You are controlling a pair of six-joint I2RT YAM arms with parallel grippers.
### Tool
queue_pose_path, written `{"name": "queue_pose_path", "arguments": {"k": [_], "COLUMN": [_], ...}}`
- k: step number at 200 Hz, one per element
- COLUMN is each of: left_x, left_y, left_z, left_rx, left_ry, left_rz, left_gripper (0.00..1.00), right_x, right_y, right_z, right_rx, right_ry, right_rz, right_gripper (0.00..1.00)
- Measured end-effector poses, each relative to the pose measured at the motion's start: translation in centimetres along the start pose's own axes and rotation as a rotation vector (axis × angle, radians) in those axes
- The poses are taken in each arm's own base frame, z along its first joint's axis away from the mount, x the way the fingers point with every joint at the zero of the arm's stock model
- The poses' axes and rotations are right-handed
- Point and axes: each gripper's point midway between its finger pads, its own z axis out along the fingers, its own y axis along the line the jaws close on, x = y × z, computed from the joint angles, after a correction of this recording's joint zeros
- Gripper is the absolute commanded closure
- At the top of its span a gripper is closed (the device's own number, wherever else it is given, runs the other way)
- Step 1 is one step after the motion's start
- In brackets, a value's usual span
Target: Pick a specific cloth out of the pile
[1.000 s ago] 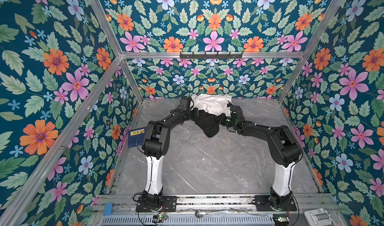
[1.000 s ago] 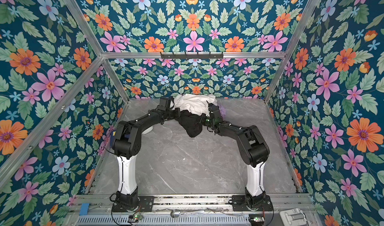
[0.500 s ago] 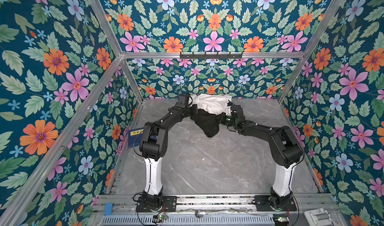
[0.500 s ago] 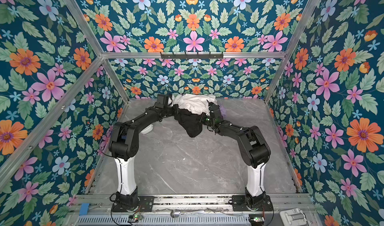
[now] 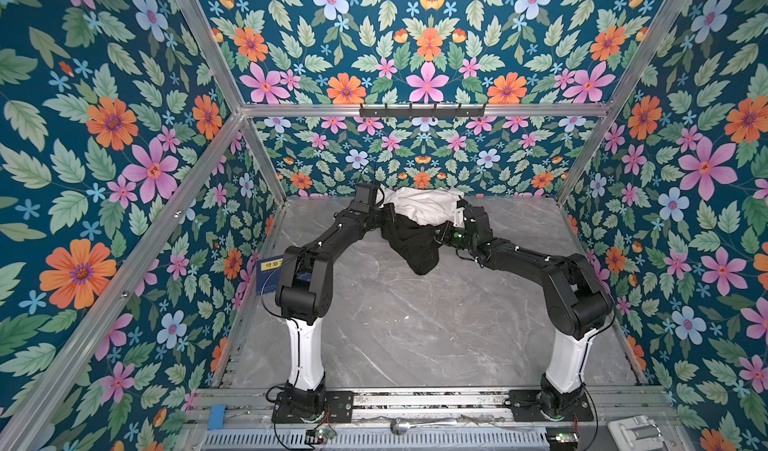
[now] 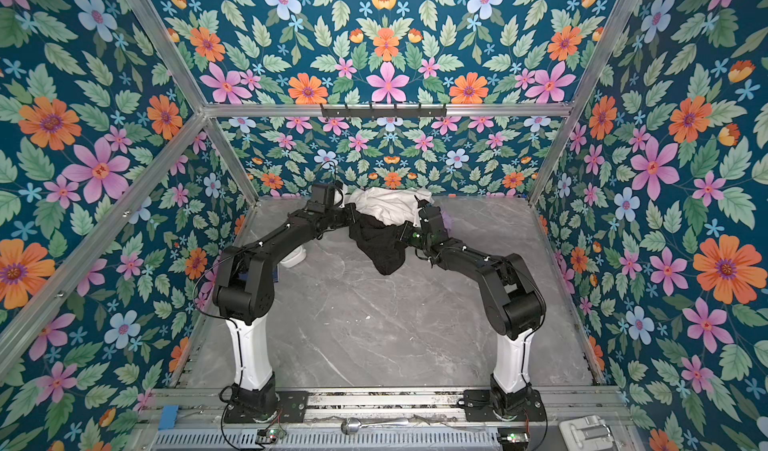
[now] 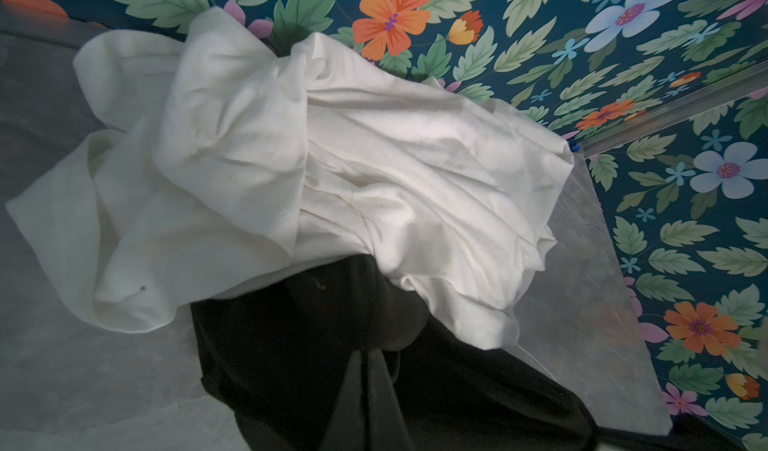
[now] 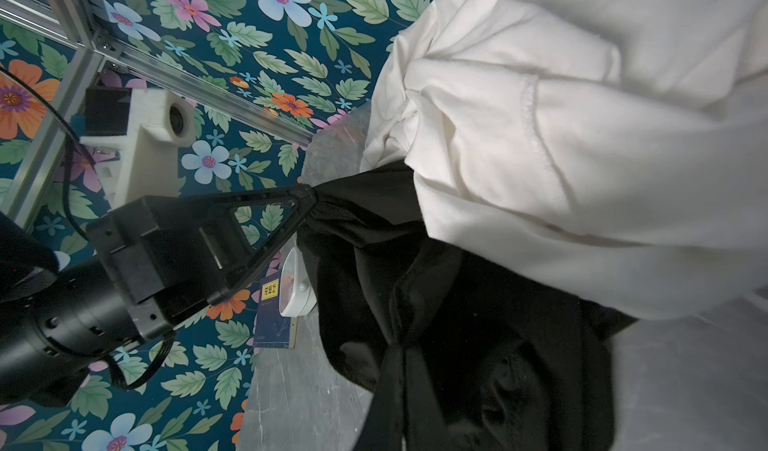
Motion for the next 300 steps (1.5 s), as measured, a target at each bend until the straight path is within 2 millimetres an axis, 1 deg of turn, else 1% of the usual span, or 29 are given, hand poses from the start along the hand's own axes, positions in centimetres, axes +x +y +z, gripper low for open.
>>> {"name": "queue_pose_path", "arguments": {"k": [38, 76, 133, 164, 200, 227, 264, 300], "left_x": [-0.7, -1.0, -1.9, -2.1, -2.3, -2.7, -2.6, -2.9], "left_y": [-0.5, -0.9, -1.6, -1.8, -2.1, -2.4, -2.4, -2.7], "left_z": [-0.4, -0.7, -1.8, -2.1, -2.4, -3.0, -3.0, -3.4], "left_rx": [0.011, 0.019, 0.029, 0.03, 0.034, 0.039, 0.038, 0.043], "left_ry": [-0.016, -0.02, -0.041, -0.043, -0.05, -0.062, -0.058, -0.069], "left_rz": [-0.01, -0.014, -0.008, -0.007, -0.005, -0.001, -0.002, 0.001], "left_gripper": [1.0, 1.0, 1.0, 1.0, 1.0, 1.0, 1.0, 1.0], "right_x": [-0.5, -0.7, -1.0, -1.4, -1.6, -2.0, -2.3, -2.4], "right_y": [0.5, 0.9, 1.4, 1.9, 2.1, 2.7, 3.2, 3.4], "right_z": [-0.4, -0.6, -1.0, -1.3, -1.4, -1.8, -2.1, -2.4], "right_rx": [-0.006, -0.006, -0.007, -0.016, -0.019, -0.03, -0.037, -0.041], "right_ry": [-0.014, -0.014, -0.017, -0.026, -0.029, -0.04, -0.047, -0.052], "right_rz": [-0.006, -0.013, -0.024, -0.029, -0.031, -0.036, -0.04, -0.042], "right_gripper": [1.0, 1.0, 1.0, 1.0, 1.0, 1.0, 1.0, 1.0]}}
